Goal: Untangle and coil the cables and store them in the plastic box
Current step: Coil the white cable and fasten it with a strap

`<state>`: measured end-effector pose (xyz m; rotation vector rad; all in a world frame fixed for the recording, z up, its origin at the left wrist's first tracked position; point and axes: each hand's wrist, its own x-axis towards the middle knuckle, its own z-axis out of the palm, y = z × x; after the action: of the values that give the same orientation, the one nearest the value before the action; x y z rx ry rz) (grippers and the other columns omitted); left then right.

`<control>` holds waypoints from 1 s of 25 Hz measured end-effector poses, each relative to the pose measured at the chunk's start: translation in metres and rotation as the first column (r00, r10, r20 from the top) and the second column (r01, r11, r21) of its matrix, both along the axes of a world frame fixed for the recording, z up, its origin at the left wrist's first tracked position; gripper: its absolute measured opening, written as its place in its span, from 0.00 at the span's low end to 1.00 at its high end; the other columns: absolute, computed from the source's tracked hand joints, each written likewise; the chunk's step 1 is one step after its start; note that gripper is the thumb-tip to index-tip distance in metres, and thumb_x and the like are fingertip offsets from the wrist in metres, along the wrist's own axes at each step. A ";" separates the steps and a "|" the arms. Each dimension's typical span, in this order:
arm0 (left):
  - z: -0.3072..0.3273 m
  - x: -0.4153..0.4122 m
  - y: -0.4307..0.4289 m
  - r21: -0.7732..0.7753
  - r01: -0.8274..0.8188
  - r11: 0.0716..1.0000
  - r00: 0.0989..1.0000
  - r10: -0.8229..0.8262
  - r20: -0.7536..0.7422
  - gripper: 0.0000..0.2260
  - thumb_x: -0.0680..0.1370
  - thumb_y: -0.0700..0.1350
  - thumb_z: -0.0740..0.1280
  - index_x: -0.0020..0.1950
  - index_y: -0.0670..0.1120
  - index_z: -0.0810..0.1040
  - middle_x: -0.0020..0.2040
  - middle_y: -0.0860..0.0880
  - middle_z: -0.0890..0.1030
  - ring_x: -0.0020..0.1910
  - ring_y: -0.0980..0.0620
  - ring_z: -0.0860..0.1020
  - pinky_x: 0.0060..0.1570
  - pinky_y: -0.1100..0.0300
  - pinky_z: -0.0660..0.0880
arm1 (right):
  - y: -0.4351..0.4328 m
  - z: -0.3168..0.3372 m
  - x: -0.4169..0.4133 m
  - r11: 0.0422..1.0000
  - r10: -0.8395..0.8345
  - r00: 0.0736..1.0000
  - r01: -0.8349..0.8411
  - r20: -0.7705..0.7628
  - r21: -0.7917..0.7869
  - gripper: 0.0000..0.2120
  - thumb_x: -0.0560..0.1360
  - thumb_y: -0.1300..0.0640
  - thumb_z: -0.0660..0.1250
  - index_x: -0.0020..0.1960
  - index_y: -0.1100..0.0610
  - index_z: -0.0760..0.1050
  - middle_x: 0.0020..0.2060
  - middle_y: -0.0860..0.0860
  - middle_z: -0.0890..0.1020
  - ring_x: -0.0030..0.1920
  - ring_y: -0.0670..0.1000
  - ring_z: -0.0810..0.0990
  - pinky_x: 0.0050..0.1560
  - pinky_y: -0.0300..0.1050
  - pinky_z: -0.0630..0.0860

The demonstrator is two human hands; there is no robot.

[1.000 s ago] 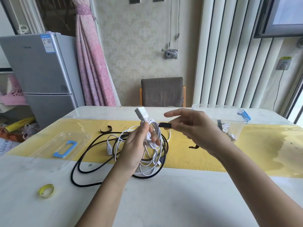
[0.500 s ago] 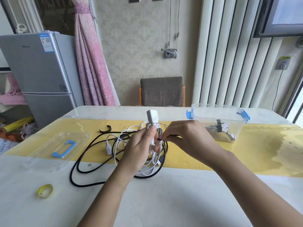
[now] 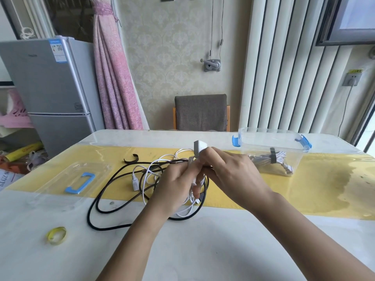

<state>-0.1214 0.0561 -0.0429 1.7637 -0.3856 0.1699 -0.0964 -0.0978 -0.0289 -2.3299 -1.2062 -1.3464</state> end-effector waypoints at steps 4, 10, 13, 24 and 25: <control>0.003 -0.001 0.008 0.155 0.039 0.987 0.999 -0.038 -0.009 0.21 0.78 0.59 0.57 0.33 0.45 0.71 0.25 0.47 0.73 0.29 0.50 0.73 0.38 0.54 0.71 | -0.002 -0.004 0.002 0.997 -0.043 0.996 0.047 0.080 -0.057 0.18 0.72 0.57 0.71 0.59 0.54 0.70 0.48 0.51 0.74 0.29 0.47 0.68 0.24 0.38 0.58; -0.001 -0.002 0.010 0.449 0.016 0.893 1.000 -0.025 0.015 0.22 0.78 0.61 0.55 0.32 0.48 0.72 0.29 0.48 0.77 0.30 0.55 0.76 0.40 0.53 0.74 | -0.007 -0.012 0.011 0.979 -0.021 0.996 0.039 0.091 -0.202 0.07 0.74 0.54 0.69 0.44 0.58 0.79 0.43 0.51 0.80 0.31 0.49 0.76 0.24 0.39 0.61; -0.002 -0.001 0.008 0.529 -0.118 0.840 0.983 0.025 0.179 0.20 0.80 0.59 0.54 0.31 0.53 0.69 0.29 0.49 0.76 0.32 0.54 0.75 0.38 0.62 0.69 | -0.007 -0.014 0.014 0.987 -0.040 0.993 0.056 0.108 -0.153 0.06 0.75 0.58 0.66 0.41 0.59 0.78 0.37 0.51 0.79 0.29 0.51 0.74 0.22 0.41 0.63; -0.007 -0.004 -0.010 0.050 -0.157 0.986 0.970 0.144 0.198 0.18 0.73 0.64 0.60 0.53 0.53 0.71 0.43 0.45 0.80 0.42 0.46 0.78 0.45 0.46 0.73 | -0.005 -0.001 0.006 0.996 -0.085 0.994 0.086 0.071 -0.006 0.07 0.74 0.56 0.65 0.43 0.59 0.78 0.39 0.51 0.79 0.29 0.50 0.75 0.24 0.39 0.62; -0.007 -0.002 -0.009 0.023 -0.137 0.990 0.977 0.131 0.166 0.19 0.72 0.65 0.61 0.54 0.53 0.71 0.45 0.42 0.79 0.43 0.45 0.77 0.47 0.43 0.73 | -0.005 -0.001 0.006 0.997 -0.074 0.995 0.075 0.069 -0.013 0.06 0.74 0.56 0.66 0.44 0.59 0.78 0.41 0.51 0.79 0.29 0.50 0.75 0.24 0.39 0.63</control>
<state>-0.1234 0.0468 -0.0502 1.8160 -0.3903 0.4095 -0.0907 -0.1027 -0.0301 -2.3797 -1.1633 -1.4579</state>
